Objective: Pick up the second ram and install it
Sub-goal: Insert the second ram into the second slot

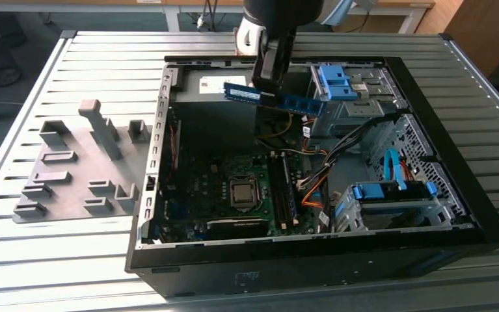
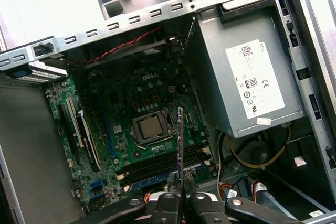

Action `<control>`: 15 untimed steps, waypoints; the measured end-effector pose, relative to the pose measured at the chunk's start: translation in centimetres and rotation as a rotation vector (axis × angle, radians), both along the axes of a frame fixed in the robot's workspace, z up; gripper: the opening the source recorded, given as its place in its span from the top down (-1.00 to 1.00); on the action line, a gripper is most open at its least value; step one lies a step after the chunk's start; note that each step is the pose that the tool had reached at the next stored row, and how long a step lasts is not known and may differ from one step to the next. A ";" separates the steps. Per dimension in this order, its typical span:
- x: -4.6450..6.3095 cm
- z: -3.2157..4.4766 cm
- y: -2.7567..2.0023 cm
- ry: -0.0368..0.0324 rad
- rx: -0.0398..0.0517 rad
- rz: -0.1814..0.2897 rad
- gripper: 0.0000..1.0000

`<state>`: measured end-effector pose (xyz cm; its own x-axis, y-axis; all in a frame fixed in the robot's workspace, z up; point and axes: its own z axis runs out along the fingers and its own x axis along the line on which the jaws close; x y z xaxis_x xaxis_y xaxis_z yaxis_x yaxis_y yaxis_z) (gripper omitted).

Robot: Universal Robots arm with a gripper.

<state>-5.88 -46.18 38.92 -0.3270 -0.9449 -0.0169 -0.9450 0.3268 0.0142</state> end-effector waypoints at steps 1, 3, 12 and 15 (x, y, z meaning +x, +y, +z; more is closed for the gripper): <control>0.0 0.00 0.00 0.0000 0.0000 -0.005 0.72; 0.0 -0.01 0.00 0.0000 0.0000 -0.015 0.72; 0.0 -0.01 0.00 0.0000 0.0000 -0.033 0.72; 0.0 -0.02 0.00 0.0000 0.0001 -0.036 0.72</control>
